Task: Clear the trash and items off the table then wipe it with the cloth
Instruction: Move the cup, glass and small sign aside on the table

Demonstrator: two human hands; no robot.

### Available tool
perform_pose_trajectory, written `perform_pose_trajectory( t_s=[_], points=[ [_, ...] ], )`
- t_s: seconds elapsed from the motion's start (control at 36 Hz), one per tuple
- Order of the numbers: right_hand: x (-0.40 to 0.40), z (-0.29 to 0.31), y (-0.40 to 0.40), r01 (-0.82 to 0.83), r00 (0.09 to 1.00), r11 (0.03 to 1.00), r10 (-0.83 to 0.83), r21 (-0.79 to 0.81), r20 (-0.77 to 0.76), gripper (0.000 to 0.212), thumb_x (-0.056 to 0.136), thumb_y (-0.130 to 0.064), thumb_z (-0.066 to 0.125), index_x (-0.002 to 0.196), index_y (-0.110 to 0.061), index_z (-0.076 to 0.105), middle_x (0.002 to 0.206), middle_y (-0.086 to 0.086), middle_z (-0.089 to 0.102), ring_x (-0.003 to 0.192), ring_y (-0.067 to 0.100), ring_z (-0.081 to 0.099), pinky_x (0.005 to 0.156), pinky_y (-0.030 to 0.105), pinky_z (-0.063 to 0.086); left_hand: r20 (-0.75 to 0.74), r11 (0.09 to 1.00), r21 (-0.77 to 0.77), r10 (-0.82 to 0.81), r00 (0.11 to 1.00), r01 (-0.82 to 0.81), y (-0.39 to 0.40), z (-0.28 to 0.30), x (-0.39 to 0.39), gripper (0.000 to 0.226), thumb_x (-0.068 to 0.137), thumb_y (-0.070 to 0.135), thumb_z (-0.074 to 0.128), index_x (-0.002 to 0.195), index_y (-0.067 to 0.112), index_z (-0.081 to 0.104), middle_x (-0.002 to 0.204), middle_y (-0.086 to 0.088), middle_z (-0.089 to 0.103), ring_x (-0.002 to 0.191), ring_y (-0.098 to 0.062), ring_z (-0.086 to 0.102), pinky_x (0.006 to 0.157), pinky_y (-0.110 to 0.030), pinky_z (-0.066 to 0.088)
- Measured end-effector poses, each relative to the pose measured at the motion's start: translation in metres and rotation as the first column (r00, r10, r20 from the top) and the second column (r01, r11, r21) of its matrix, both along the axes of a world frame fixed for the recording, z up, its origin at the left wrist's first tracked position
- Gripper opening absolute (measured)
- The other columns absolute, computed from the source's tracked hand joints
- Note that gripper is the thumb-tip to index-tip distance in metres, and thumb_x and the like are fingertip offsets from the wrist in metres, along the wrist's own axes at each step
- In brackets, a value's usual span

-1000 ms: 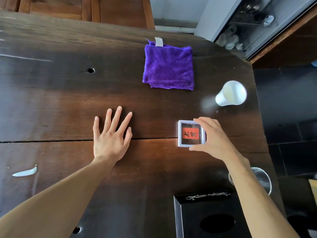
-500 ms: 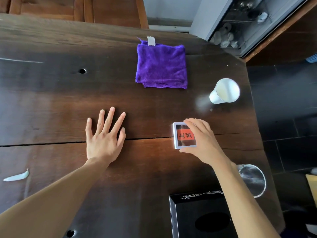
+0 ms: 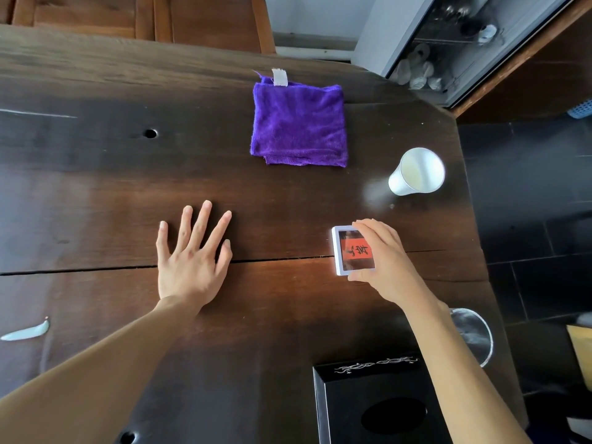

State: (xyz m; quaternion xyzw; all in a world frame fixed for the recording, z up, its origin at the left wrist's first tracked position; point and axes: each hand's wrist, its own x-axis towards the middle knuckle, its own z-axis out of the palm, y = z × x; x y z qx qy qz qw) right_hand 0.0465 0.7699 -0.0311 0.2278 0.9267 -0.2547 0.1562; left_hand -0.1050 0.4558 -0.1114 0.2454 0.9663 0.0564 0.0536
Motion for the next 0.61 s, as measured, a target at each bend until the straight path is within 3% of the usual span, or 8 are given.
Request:
perform_pose_trajectory(
  t_s=[0.39, 0.61],
  points=[
    [-0.0015, 0.0062, -0.0026, 0.057, 0.998, 0.998, -0.055, -0.034, 0.037, 0.101, 0.075, -0.021, 0.090, 0.155, -0.024, 0.028, 0.160, -0.004, 0.023, 0.148, 0.013, 0.023, 0.119, 0.038, 0.031, -0.004, 1.000, 0.011, -0.003, 1.000, 0.003, -0.0004, -0.0025, -0.0002, 0.057, 0.105, 0.051, 0.019, 0.161, 0.047, 0.016, 0.173, 0.009, 0.013, 0.160, -0.019, 0.007, 0.126, -0.055, 0.002],
    [-0.0010, 0.0048, 0.0052, 0.061, 0.996, 0.997, -0.058, -0.040, 0.075, 0.114, 0.071, -0.031, 0.093, 0.158, -0.026, 0.019, 0.164, -0.006, 0.019, 0.151, 0.013, 0.020, 0.119, 0.042, 0.030, -0.008, 1.000, 0.016, -0.005, 1.000, 0.005, -0.0004, -0.0020, 0.0000, 0.057, 0.105, 0.051, 0.020, 0.161, 0.047, 0.016, 0.173, 0.009, 0.014, 0.160, -0.020, 0.009, 0.126, -0.055, 0.002]
  ],
)
